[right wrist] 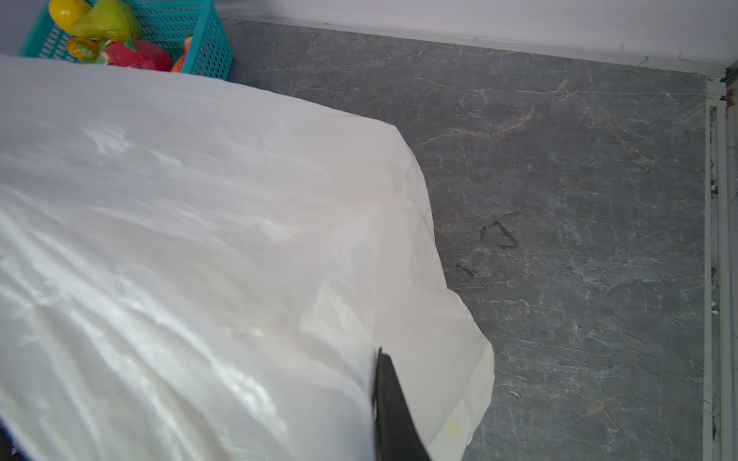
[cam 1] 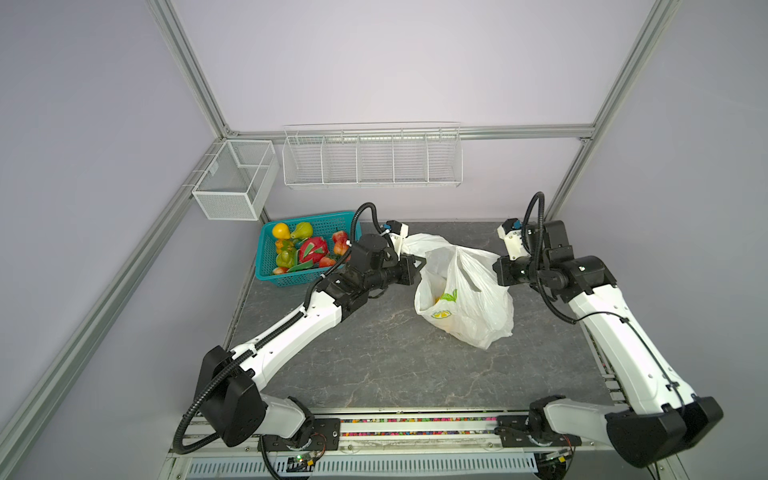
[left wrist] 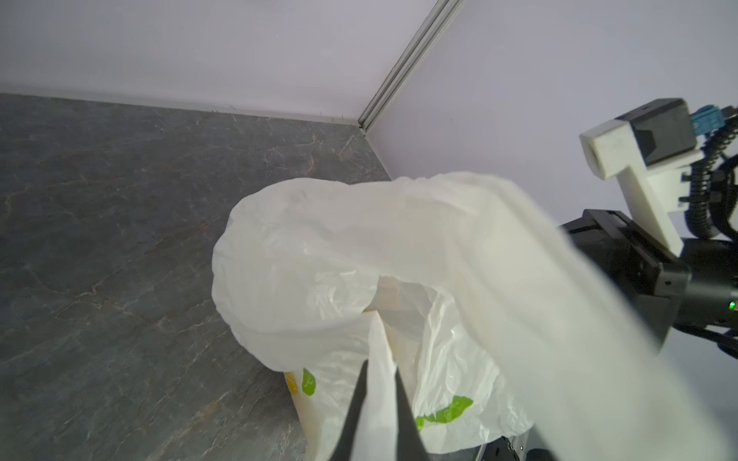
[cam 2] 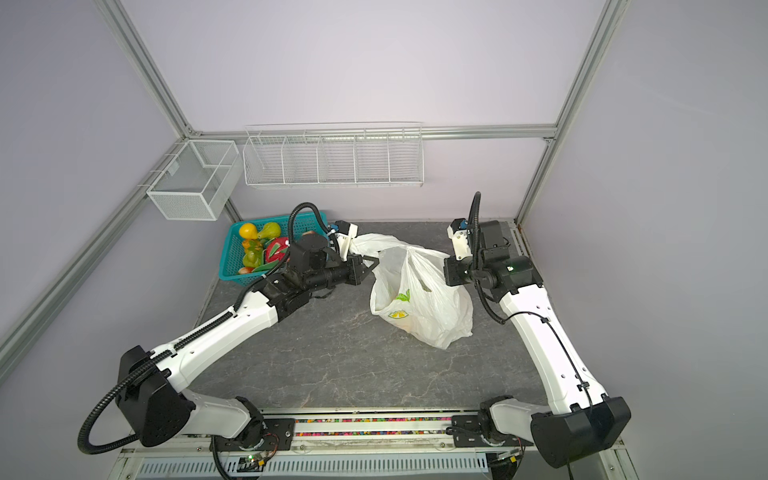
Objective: Place the fake fruits into the plastic bag and tie a complex knot
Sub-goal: 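Move the left gripper back over the teal basket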
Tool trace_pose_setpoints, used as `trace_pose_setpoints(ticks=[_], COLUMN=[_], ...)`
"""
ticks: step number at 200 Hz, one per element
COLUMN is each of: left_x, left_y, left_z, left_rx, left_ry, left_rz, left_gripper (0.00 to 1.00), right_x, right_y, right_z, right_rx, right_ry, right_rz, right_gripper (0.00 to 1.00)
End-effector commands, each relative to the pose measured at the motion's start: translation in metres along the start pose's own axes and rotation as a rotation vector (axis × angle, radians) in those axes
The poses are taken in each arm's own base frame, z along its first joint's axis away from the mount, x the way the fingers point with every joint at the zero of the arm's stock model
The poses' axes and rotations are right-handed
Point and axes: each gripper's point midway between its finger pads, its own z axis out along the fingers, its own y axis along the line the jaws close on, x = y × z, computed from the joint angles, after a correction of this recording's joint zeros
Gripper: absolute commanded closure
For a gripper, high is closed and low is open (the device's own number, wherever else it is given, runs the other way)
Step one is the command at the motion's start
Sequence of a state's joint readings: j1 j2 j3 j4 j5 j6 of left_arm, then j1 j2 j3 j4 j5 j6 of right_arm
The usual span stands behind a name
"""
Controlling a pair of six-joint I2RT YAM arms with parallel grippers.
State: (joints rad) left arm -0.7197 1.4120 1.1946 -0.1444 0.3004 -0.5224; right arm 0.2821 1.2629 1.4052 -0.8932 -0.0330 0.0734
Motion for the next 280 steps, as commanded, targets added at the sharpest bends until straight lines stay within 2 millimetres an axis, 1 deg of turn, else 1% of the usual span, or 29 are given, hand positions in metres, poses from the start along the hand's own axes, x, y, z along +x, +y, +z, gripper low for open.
trace_pose_setpoints(ticks=[1,22,31,43,53,63,77,95,106,115,127,136,144,152,172,197,210,218,230,239,251,269,280], left_x=[0.018,0.025,0.029,0.035,0.037,0.04,0.046,0.055,0.055,0.054,0.047,0.037,0.028,0.019,-0.006,-0.041,-0.057,-0.065,-0.075,-0.081,-0.089,-0.1,-0.103], left_y=[0.031,0.068,0.08,0.088,0.089,0.089,0.091,0.102,0.107,0.105,0.103,0.103,0.108,0.116,0.147,0.195,0.225,0.244,0.275,0.299,0.325,0.358,0.377], left_z=[0.006,0.011,0.012,0.011,0.008,0.001,-0.011,-0.033,-0.048,-0.058,-0.073,-0.087,-0.098,-0.11,-0.144,-0.186,-0.202,-0.207,-0.21,-0.207,-0.201,-0.187,-0.18], left_rx=[-0.078,-0.151,-0.171,-0.18,-0.185,-0.187,-0.208,-0.281,-0.315,-0.318,-0.332,-0.354,-0.381,-0.427,-0.567,-0.735,-0.79,-0.807,-0.828,-0.839,-0.856,-0.886,-0.909], left_ry=[0.048,0.041,0.045,0.059,0.069,0.083,0.107,0.134,0.125,0.105,0.057,0.005,-0.032,-0.071,-0.176,-0.357,-0.446,-0.483,-0.509,-0.499,-0.478,-0.439,-0.417], left_rz=[-0.055,-0.084,-0.086,-0.067,-0.043,-0.01,0.023,0.036,0.058,0.083,0.101,0.102,0.09,0.068,-0.007,-0.133,-0.201,-0.241,-0.305,-0.357,-0.399,-0.436,-0.448], left_gripper=[1.0,1.0,0.92,0.73,0.61,0.53,0.45,0.36,0.31,0.28,0.24,0.23,0.22,0.22,0.22,0.22,0.23,0.23,0.24,0.25,0.26,0.28,0.28], right_x=[-0.001,0.001,0.002,0.005,0.005,0.006,0.005,0.003,0.002,0.001,-0.001,-0.002,-0.003,-0.005,-0.008,-0.01,-0.01,-0.01,-0.011,-0.012,-0.013,-0.013,-0.014], right_y=[-0.009,-0.001,0.002,0.005,0.007,0.009,0.013,0.016,0.016,0.016,0.015,0.016,0.016,0.016,0.016,0.02,0.02,0.021,0.022,0.025,0.027,0.03,0.031], right_z=[0.007,0.024,0.031,0.04,0.045,0.05,0.055,0.059,0.062,0.063,0.064,0.064,0.064,0.063,0.061,0.059,0.059,0.059,0.058,0.058,0.057,0.056,0.056], right_rx=[0.036,-0.028,-0.057,-0.086,-0.101,-0.12,-0.149,-0.17,-0.172,-0.171,-0.167,-0.172,-0.175,-0.178,-0.179,-0.202,-0.206,-0.21,-0.22,-0.236,-0.254,-0.271,-0.278], right_ry=[0.012,0.015,0.024,0.036,0.031,0.027,0.012,-0.004,-0.005,-0.007,-0.014,-0.026,-0.036,-0.049,-0.075,-0.096,-0.098,-0.099,-0.105,-0.106,-0.108,-0.112,-0.114], right_rz=[-0.012,0.004,0.018,0.035,0.05,0.071,0.092,0.108,0.112,0.109,0.109,0.107,0.107,0.104,0.1,0.098,0.098,0.099,0.1,0.104,0.105,0.109,0.11], right_gripper=[0.91,0.91,0.91,0.91,0.91,0.91,0.91,0.91,0.91,0.91,0.91,0.91,0.91,0.91,0.91,0.91,0.91,0.91,0.91,0.91,0.91,0.91,0.91])
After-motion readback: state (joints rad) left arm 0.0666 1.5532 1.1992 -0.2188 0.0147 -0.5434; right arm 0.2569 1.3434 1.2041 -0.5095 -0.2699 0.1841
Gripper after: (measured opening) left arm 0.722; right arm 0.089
